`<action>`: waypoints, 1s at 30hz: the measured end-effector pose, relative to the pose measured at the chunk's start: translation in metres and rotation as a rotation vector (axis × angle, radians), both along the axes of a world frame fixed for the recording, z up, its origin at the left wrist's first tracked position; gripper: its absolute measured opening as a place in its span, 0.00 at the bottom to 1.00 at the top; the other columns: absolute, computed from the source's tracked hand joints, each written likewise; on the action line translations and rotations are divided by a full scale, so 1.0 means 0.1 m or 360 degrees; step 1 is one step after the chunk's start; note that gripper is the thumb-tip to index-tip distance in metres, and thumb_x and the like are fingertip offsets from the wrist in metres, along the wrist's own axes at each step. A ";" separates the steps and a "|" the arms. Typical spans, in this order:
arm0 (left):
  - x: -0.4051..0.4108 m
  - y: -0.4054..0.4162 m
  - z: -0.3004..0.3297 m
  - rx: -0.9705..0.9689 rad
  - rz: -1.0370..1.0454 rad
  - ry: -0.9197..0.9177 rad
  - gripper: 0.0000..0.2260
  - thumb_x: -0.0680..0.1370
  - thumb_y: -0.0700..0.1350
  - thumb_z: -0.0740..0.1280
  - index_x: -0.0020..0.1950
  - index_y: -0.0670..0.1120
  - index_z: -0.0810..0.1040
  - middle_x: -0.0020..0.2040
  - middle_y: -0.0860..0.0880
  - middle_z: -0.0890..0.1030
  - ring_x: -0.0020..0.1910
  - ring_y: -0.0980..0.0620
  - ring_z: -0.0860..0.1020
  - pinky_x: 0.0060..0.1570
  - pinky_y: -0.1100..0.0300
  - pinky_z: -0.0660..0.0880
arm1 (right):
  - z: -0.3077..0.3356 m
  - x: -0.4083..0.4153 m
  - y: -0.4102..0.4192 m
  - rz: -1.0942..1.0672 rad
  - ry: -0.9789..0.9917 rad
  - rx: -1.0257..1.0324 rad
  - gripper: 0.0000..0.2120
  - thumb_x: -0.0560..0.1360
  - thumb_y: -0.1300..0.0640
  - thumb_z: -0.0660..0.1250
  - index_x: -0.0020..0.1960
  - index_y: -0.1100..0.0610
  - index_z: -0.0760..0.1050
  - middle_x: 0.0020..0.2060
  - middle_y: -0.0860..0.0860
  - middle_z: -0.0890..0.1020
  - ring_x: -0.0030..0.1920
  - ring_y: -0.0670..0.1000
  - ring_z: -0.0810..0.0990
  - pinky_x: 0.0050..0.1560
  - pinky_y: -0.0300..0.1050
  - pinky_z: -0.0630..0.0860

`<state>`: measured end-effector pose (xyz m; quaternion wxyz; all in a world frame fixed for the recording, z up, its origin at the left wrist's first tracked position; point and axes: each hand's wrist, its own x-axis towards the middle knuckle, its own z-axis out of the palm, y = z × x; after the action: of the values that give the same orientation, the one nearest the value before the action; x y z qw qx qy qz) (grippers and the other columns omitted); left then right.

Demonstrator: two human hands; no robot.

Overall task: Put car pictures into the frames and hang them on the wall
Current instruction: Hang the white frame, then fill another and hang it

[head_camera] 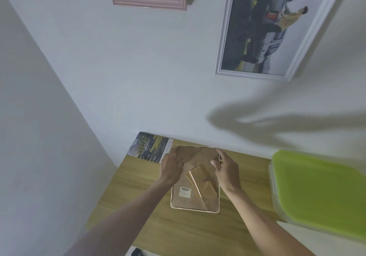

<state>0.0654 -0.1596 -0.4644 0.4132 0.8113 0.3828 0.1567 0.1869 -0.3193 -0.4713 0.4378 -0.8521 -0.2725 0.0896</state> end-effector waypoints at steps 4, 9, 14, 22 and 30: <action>0.00 0.09 -0.09 -0.0098 0.0025 0.0064 0.24 0.74 0.36 0.67 0.68 0.54 0.72 0.43 0.48 0.80 0.39 0.49 0.79 0.41 0.54 0.79 | -0.01 0.04 0.05 -0.0032 0.0170 -0.0131 0.18 0.78 0.64 0.69 0.66 0.57 0.74 0.42 0.48 0.82 0.40 0.37 0.79 0.40 0.27 0.71; -0.10 0.24 -0.19 -0.0214 0.0023 0.0124 0.22 0.73 0.35 0.69 0.62 0.54 0.74 0.39 0.43 0.81 0.34 0.49 0.77 0.35 0.52 0.77 | -0.06 0.04 0.14 -0.0086 0.0387 -0.0227 0.16 0.76 0.62 0.71 0.63 0.56 0.74 0.45 0.50 0.82 0.43 0.47 0.82 0.39 0.35 0.74; -0.18 0.39 -0.27 -0.0382 0.0042 0.0153 0.18 0.74 0.34 0.68 0.59 0.51 0.73 0.43 0.40 0.82 0.32 0.50 0.75 0.30 0.57 0.72 | -0.12 -0.04 0.23 -0.0163 0.0664 -0.0144 0.12 0.73 0.60 0.72 0.55 0.53 0.75 0.50 0.47 0.82 0.48 0.47 0.82 0.42 0.37 0.75; -0.19 0.66 -0.47 -0.0578 0.0133 0.0242 0.14 0.71 0.37 0.73 0.52 0.47 0.75 0.45 0.43 0.83 0.39 0.50 0.79 0.31 0.63 0.71 | -0.37 -0.25 0.29 -0.0347 0.1038 -0.0114 0.13 0.73 0.58 0.72 0.58 0.55 0.77 0.50 0.48 0.82 0.46 0.41 0.79 0.41 0.36 0.69; -0.09 0.78 -0.81 -0.0709 0.0226 0.0386 0.11 0.71 0.41 0.76 0.49 0.42 0.79 0.46 0.47 0.81 0.46 0.49 0.79 0.44 0.58 0.77 | -0.67 -0.35 0.36 -0.0338 0.0957 -0.0495 0.12 0.73 0.61 0.72 0.56 0.56 0.79 0.47 0.45 0.82 0.48 0.49 0.81 0.52 0.46 0.79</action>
<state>0.0569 -0.0819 -0.5454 0.5208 0.6842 0.5105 -0.0013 0.1518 -0.2829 -0.5385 0.3702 -0.8677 -0.0244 0.3309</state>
